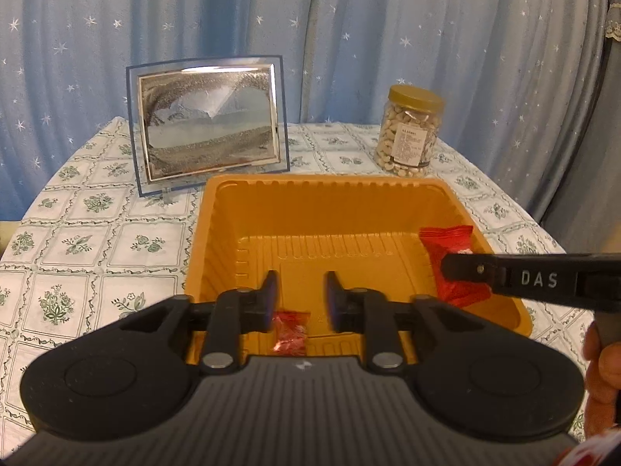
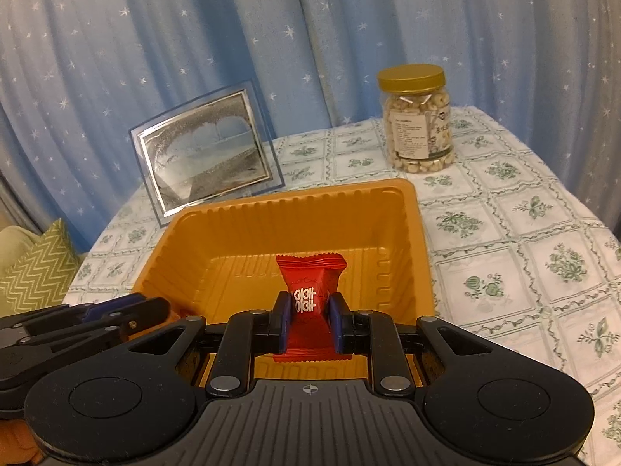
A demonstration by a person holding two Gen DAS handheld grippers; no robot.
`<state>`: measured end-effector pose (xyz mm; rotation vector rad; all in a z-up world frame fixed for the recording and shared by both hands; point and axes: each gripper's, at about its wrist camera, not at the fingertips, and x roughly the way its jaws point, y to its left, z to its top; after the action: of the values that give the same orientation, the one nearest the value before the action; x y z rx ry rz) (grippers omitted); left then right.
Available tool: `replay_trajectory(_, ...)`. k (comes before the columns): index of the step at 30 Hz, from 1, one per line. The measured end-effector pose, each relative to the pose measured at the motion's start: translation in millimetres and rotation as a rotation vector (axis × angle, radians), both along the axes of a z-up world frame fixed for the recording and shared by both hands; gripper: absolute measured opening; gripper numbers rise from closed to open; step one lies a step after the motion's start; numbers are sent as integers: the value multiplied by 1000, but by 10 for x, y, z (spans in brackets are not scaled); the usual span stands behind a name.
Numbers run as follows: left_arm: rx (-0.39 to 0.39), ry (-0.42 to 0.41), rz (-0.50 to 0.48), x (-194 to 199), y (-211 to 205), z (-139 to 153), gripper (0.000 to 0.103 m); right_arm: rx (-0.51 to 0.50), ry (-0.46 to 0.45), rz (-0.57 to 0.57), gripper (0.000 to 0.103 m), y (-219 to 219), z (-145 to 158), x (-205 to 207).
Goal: Organize snacks
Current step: 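Carry both candies into the orange tray and open both tools, then withdraw both tools from the tray back toward the snack pile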
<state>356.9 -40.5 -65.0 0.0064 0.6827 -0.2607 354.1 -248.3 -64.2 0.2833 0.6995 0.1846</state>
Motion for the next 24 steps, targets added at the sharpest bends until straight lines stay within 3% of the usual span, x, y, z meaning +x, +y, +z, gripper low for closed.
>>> replay_trajectory(2,-1,-8,4,-21,9,2,44,6,-3,-1,28,3,7,8)
replay_trajectory(4,2,-6,15,-41,29,13,44,15,2,2,44,-1,14,5)
replay_trajectory(9,0,-5,33,-144,97,87,45,-15,15,-12,45,3,75,-43)
replay_trajectory(24,39,9,122,-1043,307,526,71,-120,9,-48,45,27,648,-867)
